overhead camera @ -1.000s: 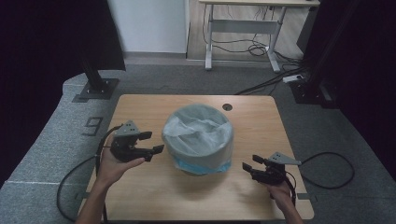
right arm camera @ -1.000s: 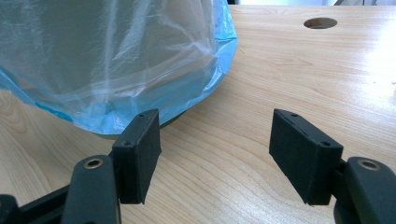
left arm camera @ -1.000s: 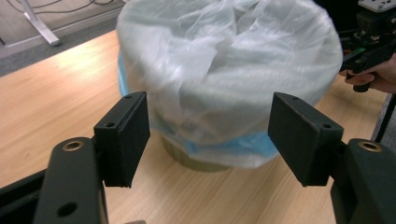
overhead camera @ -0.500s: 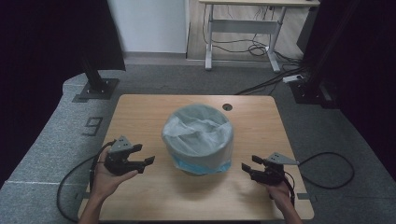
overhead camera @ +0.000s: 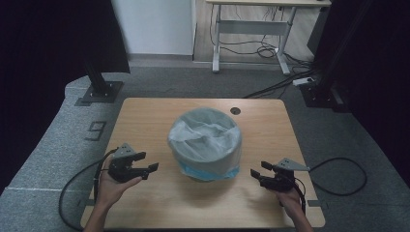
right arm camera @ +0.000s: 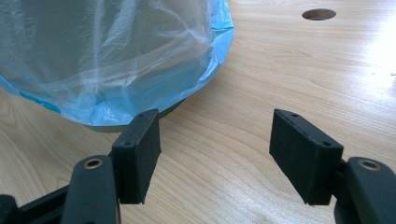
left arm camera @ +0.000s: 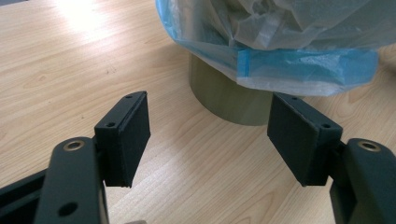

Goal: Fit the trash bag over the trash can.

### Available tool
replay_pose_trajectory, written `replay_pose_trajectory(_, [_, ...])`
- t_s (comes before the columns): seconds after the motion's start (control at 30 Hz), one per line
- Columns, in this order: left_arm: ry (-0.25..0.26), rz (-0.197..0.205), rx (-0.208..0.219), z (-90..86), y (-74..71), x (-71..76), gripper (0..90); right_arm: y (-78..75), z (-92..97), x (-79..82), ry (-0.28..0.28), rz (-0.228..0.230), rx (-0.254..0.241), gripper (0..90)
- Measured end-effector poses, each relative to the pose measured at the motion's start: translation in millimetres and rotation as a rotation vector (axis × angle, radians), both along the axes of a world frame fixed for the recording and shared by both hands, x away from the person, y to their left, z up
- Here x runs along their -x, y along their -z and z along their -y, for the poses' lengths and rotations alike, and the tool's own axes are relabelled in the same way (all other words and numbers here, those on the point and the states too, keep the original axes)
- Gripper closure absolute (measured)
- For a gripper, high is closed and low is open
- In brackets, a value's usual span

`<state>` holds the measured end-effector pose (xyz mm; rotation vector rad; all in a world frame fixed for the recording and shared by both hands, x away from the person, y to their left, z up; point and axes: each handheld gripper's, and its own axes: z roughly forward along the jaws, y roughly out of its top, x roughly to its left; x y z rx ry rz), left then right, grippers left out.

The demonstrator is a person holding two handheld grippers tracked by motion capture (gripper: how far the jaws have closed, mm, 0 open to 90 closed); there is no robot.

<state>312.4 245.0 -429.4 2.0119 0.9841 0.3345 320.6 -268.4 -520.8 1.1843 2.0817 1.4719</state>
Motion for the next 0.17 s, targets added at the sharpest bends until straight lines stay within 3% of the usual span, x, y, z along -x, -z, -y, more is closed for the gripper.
replay_pose_trajectory(0.17, [-0.002, -0.003, 0.0, -0.5, 0.4, -1.2, 29.8, 0.3, -0.6, -0.5, -0.002, -0.001, 0.003, 33.0])
